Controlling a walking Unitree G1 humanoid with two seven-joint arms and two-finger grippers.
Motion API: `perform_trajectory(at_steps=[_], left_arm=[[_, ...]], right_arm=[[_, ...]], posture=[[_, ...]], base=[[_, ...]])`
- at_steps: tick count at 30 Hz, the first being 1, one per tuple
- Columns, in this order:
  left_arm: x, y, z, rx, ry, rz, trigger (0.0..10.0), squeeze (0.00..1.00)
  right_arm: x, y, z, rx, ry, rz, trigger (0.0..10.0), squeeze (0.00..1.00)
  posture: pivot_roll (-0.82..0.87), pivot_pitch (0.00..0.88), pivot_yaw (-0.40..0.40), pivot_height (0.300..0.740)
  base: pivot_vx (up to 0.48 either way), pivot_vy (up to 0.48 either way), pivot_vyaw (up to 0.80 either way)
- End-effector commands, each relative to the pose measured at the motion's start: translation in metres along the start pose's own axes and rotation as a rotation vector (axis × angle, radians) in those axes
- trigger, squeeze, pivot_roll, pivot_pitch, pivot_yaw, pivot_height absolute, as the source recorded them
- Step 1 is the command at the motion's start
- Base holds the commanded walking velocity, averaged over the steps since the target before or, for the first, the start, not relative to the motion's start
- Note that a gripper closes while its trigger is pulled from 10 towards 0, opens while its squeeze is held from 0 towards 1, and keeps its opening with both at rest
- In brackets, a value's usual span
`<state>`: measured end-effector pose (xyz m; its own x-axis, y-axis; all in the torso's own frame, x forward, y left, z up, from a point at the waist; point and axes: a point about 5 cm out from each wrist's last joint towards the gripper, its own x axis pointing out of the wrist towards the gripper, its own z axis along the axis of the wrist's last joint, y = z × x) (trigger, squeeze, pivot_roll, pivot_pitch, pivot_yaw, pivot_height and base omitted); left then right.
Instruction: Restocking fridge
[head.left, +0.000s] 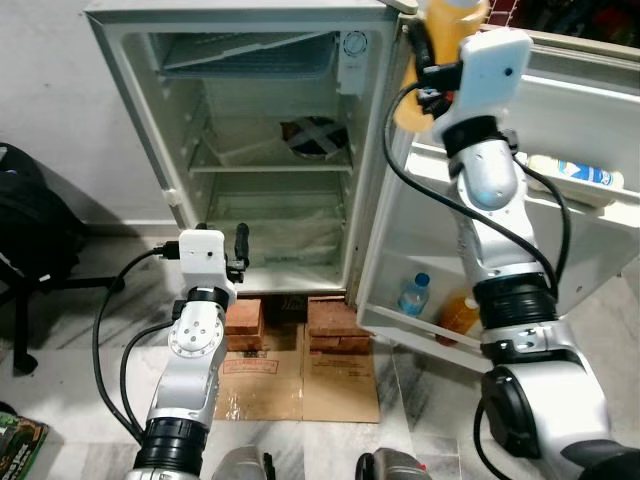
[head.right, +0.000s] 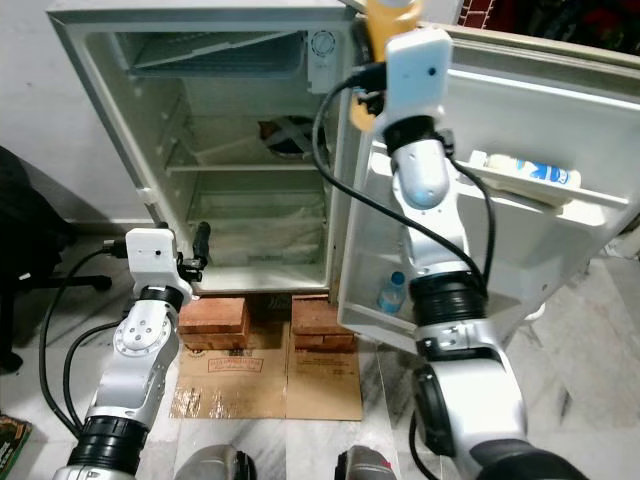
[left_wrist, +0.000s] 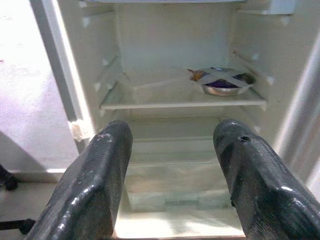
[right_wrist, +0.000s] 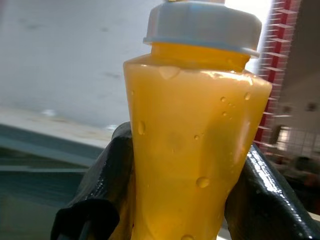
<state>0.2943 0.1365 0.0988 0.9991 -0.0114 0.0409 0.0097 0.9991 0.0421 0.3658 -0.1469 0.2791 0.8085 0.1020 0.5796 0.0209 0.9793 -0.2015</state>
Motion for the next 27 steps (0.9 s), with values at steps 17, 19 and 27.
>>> perform_trajectory(at_steps=[17,19,27], left_arm=[[0.0,-0.003,0.007,0.012,-0.022,-0.007,10.0,0.0],[-0.001,-0.002,0.007,0.013,-0.023,-0.004,10.0,0.0],[-0.007,0.0,0.005,0.015,-0.014,0.01,10.0,0.0]], right_arm=[[-0.005,0.021,-0.03,0.023,0.073,-0.084,10.0,0.0],[-0.005,0.025,-0.032,0.029,0.079,-0.08,10.0,0.0],[-0.009,0.045,-0.041,0.04,0.13,-0.036,10.0,0.0]], posture=[[0.03,0.091,0.013,0.74],[0.03,0.095,0.01,0.74],[0.04,0.111,-0.005,0.74]], base=[[0.0,0.0,0.0],[0.0,0.0,0.0],[0.0,0.0,0.0]])
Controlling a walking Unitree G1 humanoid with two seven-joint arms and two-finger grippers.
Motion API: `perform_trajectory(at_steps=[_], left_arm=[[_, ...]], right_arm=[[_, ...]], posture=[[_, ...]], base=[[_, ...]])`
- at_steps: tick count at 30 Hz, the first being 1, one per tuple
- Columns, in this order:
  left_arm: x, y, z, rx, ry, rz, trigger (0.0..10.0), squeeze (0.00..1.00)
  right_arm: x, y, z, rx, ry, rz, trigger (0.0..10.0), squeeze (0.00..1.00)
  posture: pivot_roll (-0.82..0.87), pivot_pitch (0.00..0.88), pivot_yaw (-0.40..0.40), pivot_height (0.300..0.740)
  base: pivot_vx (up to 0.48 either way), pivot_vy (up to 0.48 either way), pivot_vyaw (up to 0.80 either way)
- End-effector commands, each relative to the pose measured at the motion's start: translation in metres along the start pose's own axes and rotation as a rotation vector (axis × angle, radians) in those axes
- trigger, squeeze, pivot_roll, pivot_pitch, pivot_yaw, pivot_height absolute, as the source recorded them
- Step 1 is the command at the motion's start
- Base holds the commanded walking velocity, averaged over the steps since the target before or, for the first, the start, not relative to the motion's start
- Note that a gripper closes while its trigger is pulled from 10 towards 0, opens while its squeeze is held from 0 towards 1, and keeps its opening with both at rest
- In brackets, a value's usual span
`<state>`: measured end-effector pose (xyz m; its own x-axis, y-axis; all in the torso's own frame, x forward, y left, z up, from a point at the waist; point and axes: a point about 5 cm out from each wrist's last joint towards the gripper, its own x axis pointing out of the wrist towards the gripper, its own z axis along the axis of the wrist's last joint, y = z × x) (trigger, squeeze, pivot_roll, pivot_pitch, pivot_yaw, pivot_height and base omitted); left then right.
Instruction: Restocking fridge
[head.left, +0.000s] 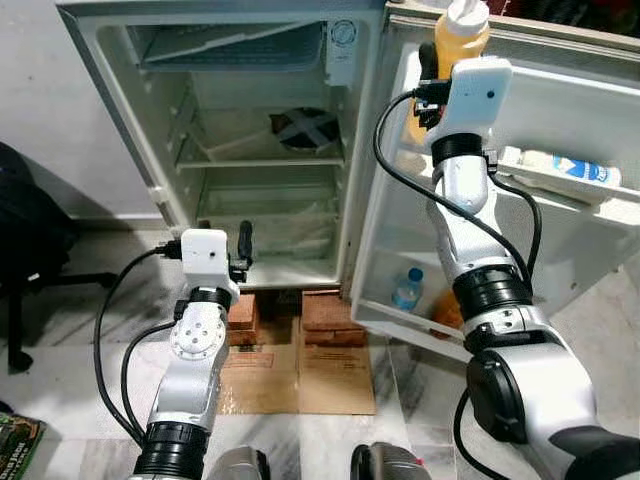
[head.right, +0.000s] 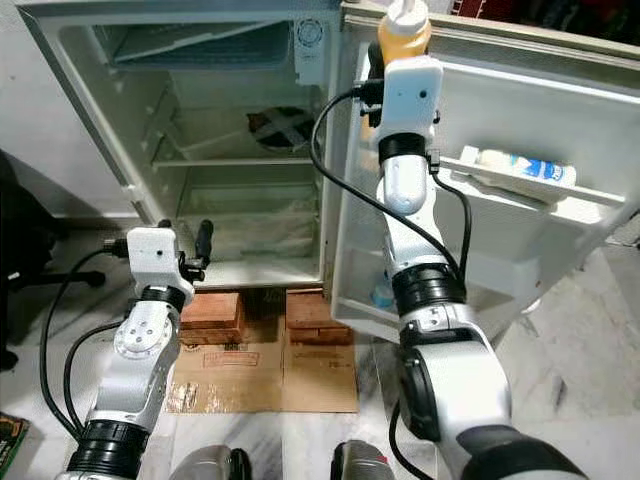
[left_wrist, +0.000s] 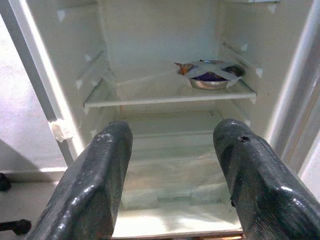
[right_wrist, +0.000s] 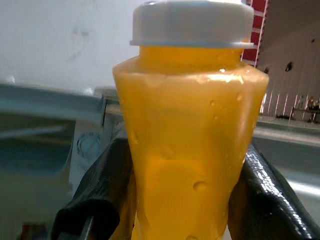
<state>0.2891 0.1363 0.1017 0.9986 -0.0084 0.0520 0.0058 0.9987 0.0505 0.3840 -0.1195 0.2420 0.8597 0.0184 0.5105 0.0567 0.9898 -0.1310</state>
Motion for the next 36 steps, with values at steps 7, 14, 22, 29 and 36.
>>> perform_trajectory(at_steps=[7,14,22,29,36], left_arm=[[-0.004,0.0,0.0,0.003,0.011,0.01,10.0,0.0],[-0.004,-0.001,-0.001,0.006,0.021,0.005,10.0,0.0],[-0.004,-0.001,-0.002,0.008,0.027,0.008,10.0,0.0],[-0.003,-0.001,-0.002,0.012,0.028,0.016,10.0,0.0],[0.0,-0.002,-0.002,0.018,0.03,0.014,10.0,0.0]], right_arm=[[-0.019,0.011,-0.034,-0.04,0.177,0.064,10.0,0.0],[-0.031,0.013,-0.057,-0.04,0.326,0.108,10.0,0.0],[-0.034,0.018,-0.061,-0.049,0.364,0.15,10.0,0.0],[-0.026,0.014,-0.051,-0.034,0.296,0.131,10.0,0.0],[-0.03,0.019,-0.059,-0.041,0.357,0.174,10.0,0.0]], posture=[[0.03,0.12,-0.008,0.74],[0.03,0.121,-0.006,0.74],[0.03,0.117,-0.008,0.74],[0.03,0.107,-0.007,0.74],[0.03,0.096,-0.008,0.74]], base=[[0.0,0.0,0.0],[0.0,0.0,0.0],[0.0,0.0,0.0],[0.0,0.0,0.0],[0.0,0.0,0.0]])
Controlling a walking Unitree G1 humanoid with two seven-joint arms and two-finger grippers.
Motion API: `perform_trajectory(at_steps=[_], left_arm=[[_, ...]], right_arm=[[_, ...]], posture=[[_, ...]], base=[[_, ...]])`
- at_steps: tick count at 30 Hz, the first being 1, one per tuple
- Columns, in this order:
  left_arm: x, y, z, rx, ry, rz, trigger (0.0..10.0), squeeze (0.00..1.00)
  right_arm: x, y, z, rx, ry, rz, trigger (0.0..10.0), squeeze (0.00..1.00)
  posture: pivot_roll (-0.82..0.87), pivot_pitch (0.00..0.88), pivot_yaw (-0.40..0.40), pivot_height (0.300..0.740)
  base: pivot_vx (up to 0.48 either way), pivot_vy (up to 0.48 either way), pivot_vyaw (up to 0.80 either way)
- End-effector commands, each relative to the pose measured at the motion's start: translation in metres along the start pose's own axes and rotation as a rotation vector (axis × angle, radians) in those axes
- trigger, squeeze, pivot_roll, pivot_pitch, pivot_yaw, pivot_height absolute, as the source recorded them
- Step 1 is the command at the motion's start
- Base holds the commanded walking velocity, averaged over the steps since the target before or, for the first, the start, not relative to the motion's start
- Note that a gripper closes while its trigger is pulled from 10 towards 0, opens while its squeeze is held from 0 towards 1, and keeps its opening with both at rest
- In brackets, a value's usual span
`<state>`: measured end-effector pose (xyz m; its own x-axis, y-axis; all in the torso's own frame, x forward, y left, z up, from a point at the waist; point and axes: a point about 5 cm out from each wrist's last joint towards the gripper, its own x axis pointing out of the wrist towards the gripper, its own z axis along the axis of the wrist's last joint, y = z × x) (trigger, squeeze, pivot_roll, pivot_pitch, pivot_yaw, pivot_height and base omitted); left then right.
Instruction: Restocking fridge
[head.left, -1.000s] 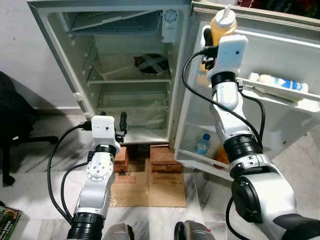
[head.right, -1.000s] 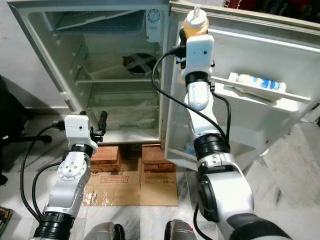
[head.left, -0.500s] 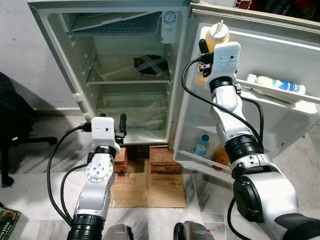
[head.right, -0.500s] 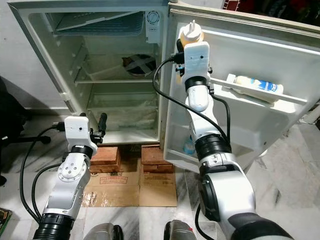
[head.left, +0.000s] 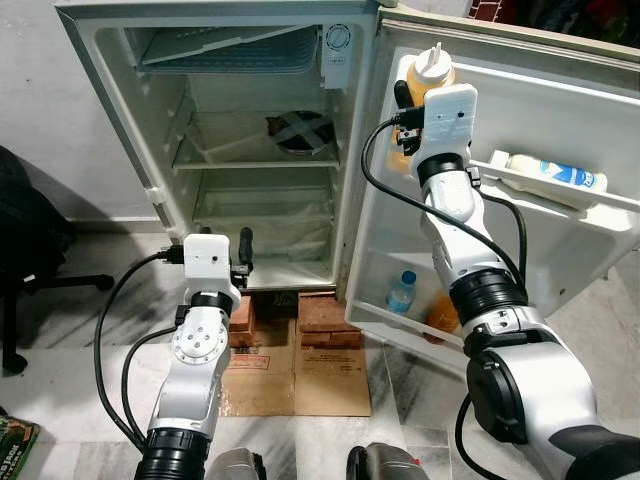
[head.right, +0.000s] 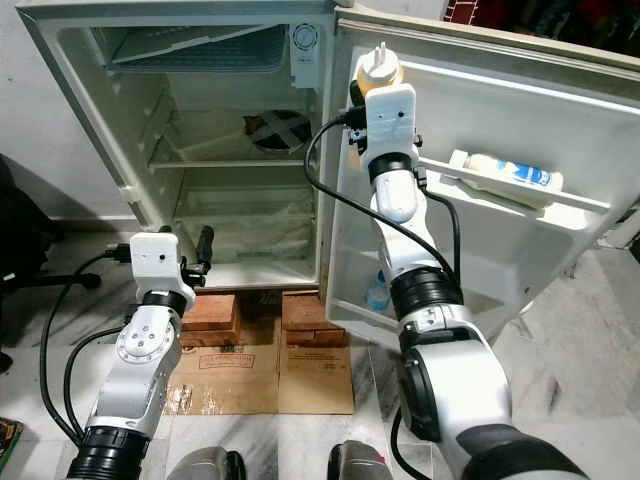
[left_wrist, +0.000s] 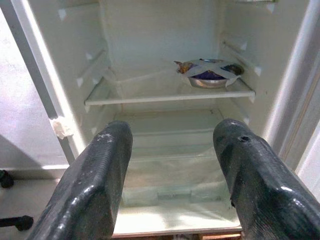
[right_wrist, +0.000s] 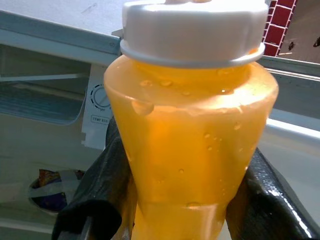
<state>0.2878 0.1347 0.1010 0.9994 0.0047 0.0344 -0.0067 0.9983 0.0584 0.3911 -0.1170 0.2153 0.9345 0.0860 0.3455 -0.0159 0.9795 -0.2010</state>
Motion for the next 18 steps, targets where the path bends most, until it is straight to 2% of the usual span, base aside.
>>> perform_trajectory(at_steps=[1,3,7,11,13,14,15,18], left_arm=[[0.002,0.0,-0.001,0.01,0.012,0.002,10.0,0.0],[0.002,-0.001,-0.001,0.011,0.011,0.003,10.0,0.0],[0.001,0.0,-0.001,0.016,0.01,0.014,10.0,0.0],[0.001,0.002,-0.001,0.02,0.011,0.023,10.0,0.0],[0.002,0.004,-0.001,0.021,0.014,0.024,10.0,0.0],[0.002,0.004,-0.001,0.021,0.014,0.024,10.0,0.0],[0.002,0.004,-0.001,0.021,0.014,0.025,10.0,0.0],[0.004,0.003,-0.001,0.019,0.015,0.021,10.0,0.0]], right_arm=[[-0.016,0.016,-0.037,-0.006,0.198,0.085,10.0,0.0],[-0.017,0.016,-0.037,-0.001,0.186,0.071,10.0,0.0],[-0.009,-0.004,-0.006,0.005,-0.014,-0.028,10.0,0.0],[-0.011,-0.019,0.007,-0.023,-0.096,-0.069,10.0,0.0],[-0.016,-0.039,0.024,-0.033,-0.176,-0.119,10.0,0.0],[-0.016,-0.039,0.024,-0.033,-0.176,-0.119,10.0,0.0],[-0.017,-0.048,0.032,-0.03,-0.2,-0.146,10.0,0.0],[-0.019,-0.059,0.044,-0.03,-0.233,-0.173,10.0,0.0]], posture=[[0.03,0.096,-0.008,0.74],[0.03,0.093,-0.007,0.74],[0.03,0.091,-0.004,0.74],[0.03,0.092,-0.001,0.74],[0.01,0.092,0.003,0.74],[0.01,0.092,0.003,0.74],[0.01,0.091,0.004,0.74],[0.0,0.089,0.012,0.74]], base=[[0.0,0.0,0.0],[0.0,0.0,0.0],[0.0,0.0,0.0],[0.0,0.0,0.0],[0.0,0.0,0.0],[0.0,0.0,0.0],[0.0,0.0,0.0],[0.0,0.0,0.0]])
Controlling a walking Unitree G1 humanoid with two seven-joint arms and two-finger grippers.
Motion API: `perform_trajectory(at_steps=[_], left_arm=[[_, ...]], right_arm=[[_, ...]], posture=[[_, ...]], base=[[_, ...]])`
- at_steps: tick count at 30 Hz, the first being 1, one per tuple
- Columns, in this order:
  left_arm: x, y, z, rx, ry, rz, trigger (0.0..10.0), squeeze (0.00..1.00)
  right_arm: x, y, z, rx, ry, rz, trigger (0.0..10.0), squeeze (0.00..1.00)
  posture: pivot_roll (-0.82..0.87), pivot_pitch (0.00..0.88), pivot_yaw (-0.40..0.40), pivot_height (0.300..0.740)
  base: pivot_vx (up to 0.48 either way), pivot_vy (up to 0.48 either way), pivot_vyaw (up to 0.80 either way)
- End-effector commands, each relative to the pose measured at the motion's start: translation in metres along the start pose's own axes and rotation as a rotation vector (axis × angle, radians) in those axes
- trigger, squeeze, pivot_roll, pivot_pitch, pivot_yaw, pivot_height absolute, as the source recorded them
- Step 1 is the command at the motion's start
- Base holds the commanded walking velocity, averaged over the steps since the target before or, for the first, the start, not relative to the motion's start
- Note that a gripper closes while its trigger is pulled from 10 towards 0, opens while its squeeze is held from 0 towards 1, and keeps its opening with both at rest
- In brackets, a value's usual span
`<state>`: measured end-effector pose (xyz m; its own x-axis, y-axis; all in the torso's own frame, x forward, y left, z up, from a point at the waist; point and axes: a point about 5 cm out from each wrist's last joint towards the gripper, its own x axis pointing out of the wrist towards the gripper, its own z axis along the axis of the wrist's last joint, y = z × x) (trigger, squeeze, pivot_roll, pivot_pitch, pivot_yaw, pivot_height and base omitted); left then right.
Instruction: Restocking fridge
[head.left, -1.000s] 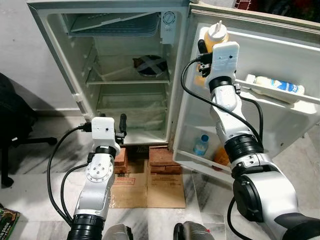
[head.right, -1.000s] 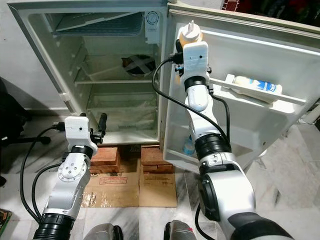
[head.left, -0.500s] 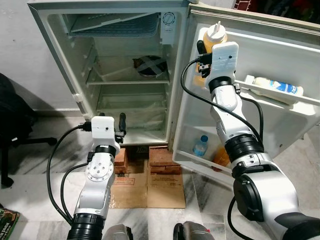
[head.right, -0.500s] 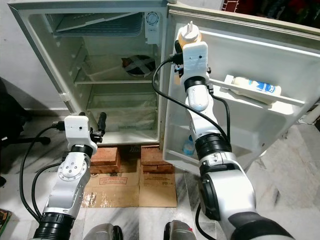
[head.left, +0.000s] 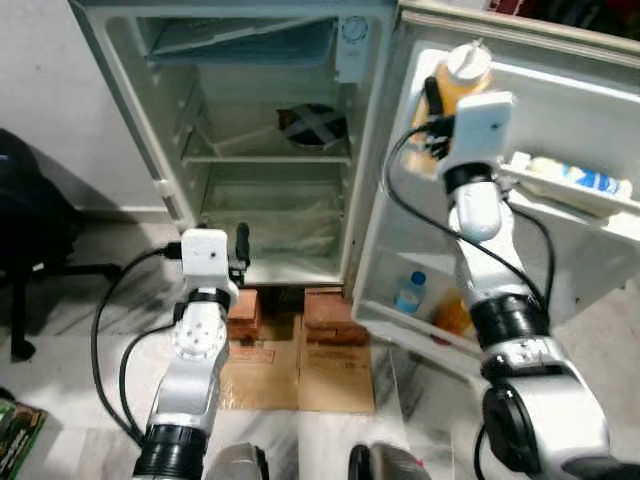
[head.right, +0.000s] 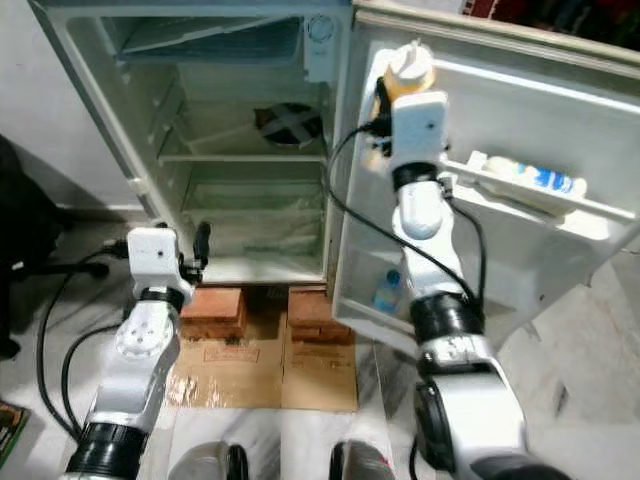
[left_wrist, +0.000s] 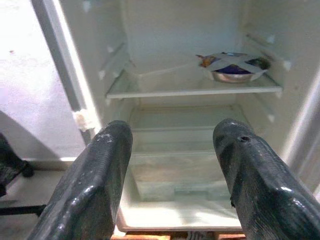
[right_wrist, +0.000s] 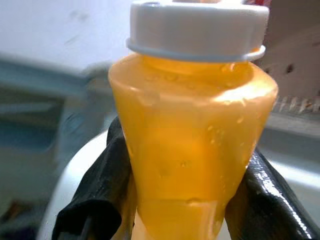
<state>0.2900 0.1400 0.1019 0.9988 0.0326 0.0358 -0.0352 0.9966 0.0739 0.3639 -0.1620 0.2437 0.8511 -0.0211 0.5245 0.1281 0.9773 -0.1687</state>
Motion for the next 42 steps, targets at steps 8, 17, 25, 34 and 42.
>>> perform_trajectory(at_steps=[8,17,25,34,42], left_arm=[[0.007,-0.008,0.003,0.001,-0.003,-0.028,10.0,0.0],[0.005,0.001,-0.001,0.011,0.009,0.006,10.0,0.0],[0.01,-0.003,0.002,0.02,-0.004,-0.013,10.0,0.0],[0.011,-0.003,0.002,0.024,-0.004,-0.007,10.0,0.0],[0.014,-0.006,0.004,0.029,-0.013,-0.009,10.0,0.0]], right_arm=[[0.008,-0.028,0.036,-0.07,-0.125,-0.077,10.0,0.0],[-0.044,-0.043,0.016,-0.12,0.038,-0.028,10.0,0.0],[-0.072,-0.044,0.014,-0.132,0.116,0.002,10.0,0.0],[-0.073,-0.038,0.014,-0.092,0.135,-0.027,10.0,0.0],[-0.061,-0.043,0.014,-0.103,0.128,-0.028,10.0,0.0]], posture=[[-0.02,0.079,0.024,0.74],[-0.02,0.077,0.02,0.74],[-0.05,0.07,0.038,0.74],[-0.05,0.066,0.05,0.74],[-0.04,0.056,0.044,0.74]], base=[[0.0,0.0,0.0],[0.0,0.0,0.0],[0.0,0.0,0.0],[0.0,0.0,0.0],[0.0,0.0,0.0]])
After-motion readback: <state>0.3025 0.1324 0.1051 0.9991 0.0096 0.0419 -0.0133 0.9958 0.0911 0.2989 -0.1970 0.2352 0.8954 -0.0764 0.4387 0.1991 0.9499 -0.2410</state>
